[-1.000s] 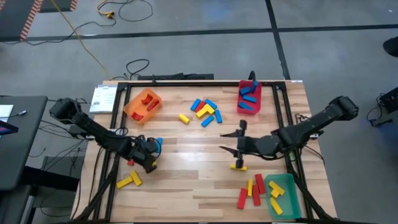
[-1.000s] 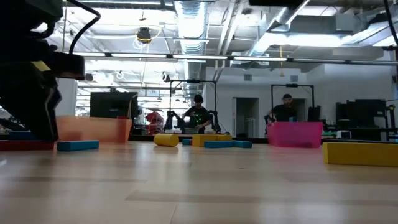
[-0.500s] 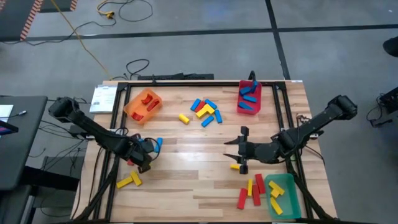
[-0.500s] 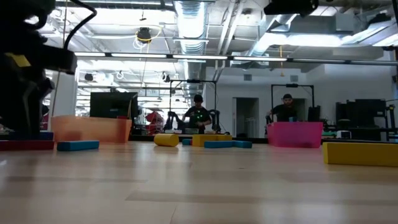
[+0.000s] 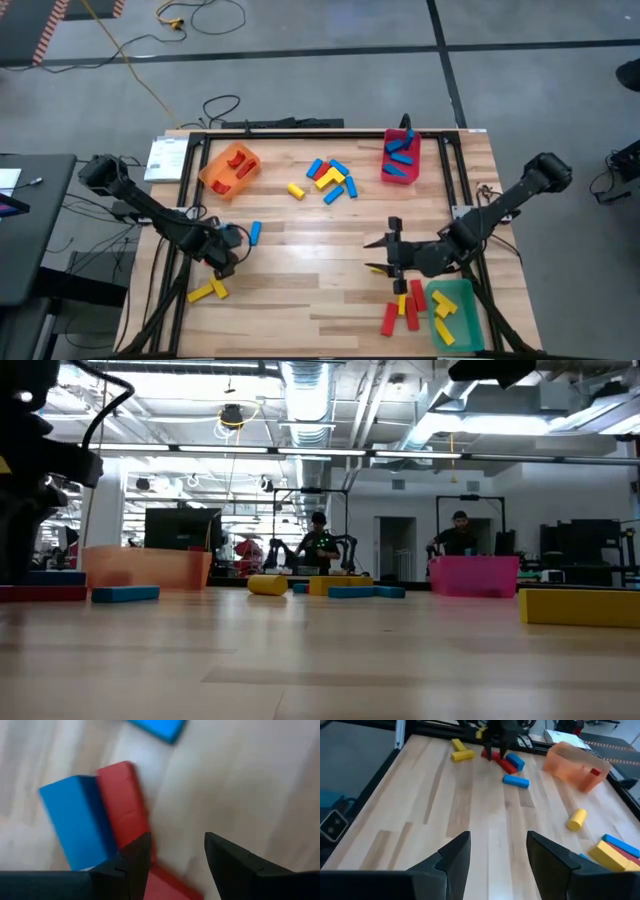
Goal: Sort blocks
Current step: Put the red block into the orange bin
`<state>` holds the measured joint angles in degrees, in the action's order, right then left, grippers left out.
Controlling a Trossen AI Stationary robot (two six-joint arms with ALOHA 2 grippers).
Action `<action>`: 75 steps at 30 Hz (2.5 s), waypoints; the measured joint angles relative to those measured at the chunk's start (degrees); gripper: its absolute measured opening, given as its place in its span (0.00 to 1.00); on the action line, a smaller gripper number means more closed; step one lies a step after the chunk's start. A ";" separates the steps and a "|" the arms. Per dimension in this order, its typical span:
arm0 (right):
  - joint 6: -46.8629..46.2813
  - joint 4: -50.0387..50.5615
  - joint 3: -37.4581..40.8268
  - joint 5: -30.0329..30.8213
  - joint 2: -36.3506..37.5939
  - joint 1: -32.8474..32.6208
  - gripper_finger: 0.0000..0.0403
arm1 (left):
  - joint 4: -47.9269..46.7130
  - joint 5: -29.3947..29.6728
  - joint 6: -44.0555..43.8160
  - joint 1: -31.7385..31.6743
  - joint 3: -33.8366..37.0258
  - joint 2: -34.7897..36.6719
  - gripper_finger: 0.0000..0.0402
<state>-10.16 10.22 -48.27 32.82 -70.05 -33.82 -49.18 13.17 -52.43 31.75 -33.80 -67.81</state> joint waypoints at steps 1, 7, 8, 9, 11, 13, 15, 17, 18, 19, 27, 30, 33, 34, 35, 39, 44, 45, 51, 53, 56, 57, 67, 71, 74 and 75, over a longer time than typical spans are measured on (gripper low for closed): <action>-0.01 0.14 0.00 -0.01 -0.14 -0.29 0.51 | -0.82 0.67 -0.60 -0.02 0.13 0.00 0.45; -0.62 0.11 0.00 0.02 -2.14 -0.77 0.51 | -5.12 3.56 -1.92 -0.04 0.22 0.00 0.45; -0.90 0.12 0.00 0.02 -2.50 -0.75 0.51 | -5.48 3.77 -1.90 -0.04 0.22 0.00 0.45; -1.00 0.14 0.00 0.02 -2.89 -0.76 0.51 | -5.65 4.05 -1.84 -0.08 0.22 0.00 0.45; -1.27 0.09 0.00 0.02 -3.66 -0.77 0.51 | -5.55 4.63 -1.06 -0.33 0.22 -0.02 0.45; -1.47 0.14 0.00 0.02 -4.46 -0.77 0.51 | -5.45 4.68 -0.83 -0.49 0.22 -0.02 0.45; -1.63 0.03 0.00 0.02 -5.31 -0.81 0.51 | -5.47 4.77 -0.78 -0.71 0.22 -0.02 0.45; -1.89 0.05 0.00 0.02 -6.08 -0.86 0.51 | -5.60 4.91 -0.79 -0.97 0.42 -0.02 0.45; -1.99 0.08 0.00 0.02 -6.37 -0.86 0.51 | -5.67 5.02 -0.84 -1.09 0.88 -0.02 0.45; -2.02 0.06 0.00 0.02 -6.79 -0.89 0.51 | -5.56 5.09 -0.99 -1.28 1.62 -0.02 0.45; -3.71 0.50 0.00 0.02 -8.06 -1.44 0.51 | -0.36 3.13 -3.91 -2.11 8.16 0.61 0.45; -3.53 0.53 0.00 0.00 -8.06 -1.45 0.51 | -0.16 3.14 -4.31 -2.09 8.20 0.97 0.45; -3.53 0.49 0.00 0.00 -8.06 -1.43 0.51 | 0.22 2.66 -4.21 -2.08 8.25 1.36 0.45; -3.53 0.53 0.00 0.00 -8.06 -1.36 0.51 | 0.61 2.24 -3.85 -2.10 8.26 1.67 0.45; -3.53 0.50 0.00 0.00 -8.06 -1.36 0.51 | 1.11 2.11 -3.43 -2.10 8.26 1.88 0.45; -3.48 0.27 0.00 0.01 -8.06 -1.33 0.51 | 4.85 1.12 -2.28 -2.10 8.38 2.93 0.45; -3.35 0.07 0.00 0.01 -8.06 -1.27 0.51 | 10.00 -1.35 0.51 -2.10 8.48 3.10 0.45; -3.35 0.06 0.00 0.01 -8.06 -1.28 0.51 | 10.82 -1.64 1.00 -2.10 8.48 3.08 0.45; -3.35 0.00 0.00 0.02 -8.06 -1.30 0.51 | 12.17 -1.44 0.87 -2.07 8.48 3.08 0.45; -3.35 -0.02 0.00 0.02 -8.06 -1.30 0.51 | 11.87 -0.16 -0.73 -2.01 8.48 3.08 0.45; -3.35 -0.32 0.00 0.02 -8.06 -1.30 0.51 | 11.84 0.86 -1.65 -1.99 8.58 3.07 0.45; -3.35 -0.48 0.00 0.00 -8.06 -1.30 0.51 | 11.83 1.00 -2.05 -1.99 8.59 2.97 0.45; -3.38 -1.04 0.00 0.02 -8.04 -1.30 0.51 | 12.04 4.69 -8.10 -1.97 8.59 2.95 0.45; -3.38 -1.35 0.00 0.02 -8.04 -1.40 0.51 | 12.60 5.77 -10.32 -1.97 8.66 2.93 0.45; -3.38 -1.47 0.00 0.02 -8.02 -1.45 0.51 | 12.93 6.97 -11.93 -2.03 8.68 2.89 0.45; -3.38 -1.53 0.00 0.02 -8.02 -1.45 0.51 | 12.97 7.71 -12.03 -2.06 8.70 2.86 0.45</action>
<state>-13.54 8.69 -48.27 32.84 -78.06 -35.27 -36.20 20.88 -64.46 29.69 -25.10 -64.95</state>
